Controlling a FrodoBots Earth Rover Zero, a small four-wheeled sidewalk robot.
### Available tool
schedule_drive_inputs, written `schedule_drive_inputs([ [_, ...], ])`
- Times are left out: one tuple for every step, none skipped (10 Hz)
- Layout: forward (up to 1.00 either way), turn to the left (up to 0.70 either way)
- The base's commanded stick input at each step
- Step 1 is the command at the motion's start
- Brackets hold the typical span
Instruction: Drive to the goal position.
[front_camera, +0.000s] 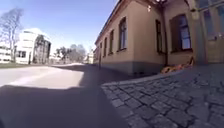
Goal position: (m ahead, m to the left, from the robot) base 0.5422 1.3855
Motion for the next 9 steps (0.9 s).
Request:
schedule_drive_inputs([
  [0.85,0.0],
  [0.85,0.0],
  [0.85,0.0],
  [0.85,0.0],
  [0.85,0.0],
  [0.85,0.0],
  [0.85,0.0],
  [0.85,0.0],
  [0.85,0.0],
])
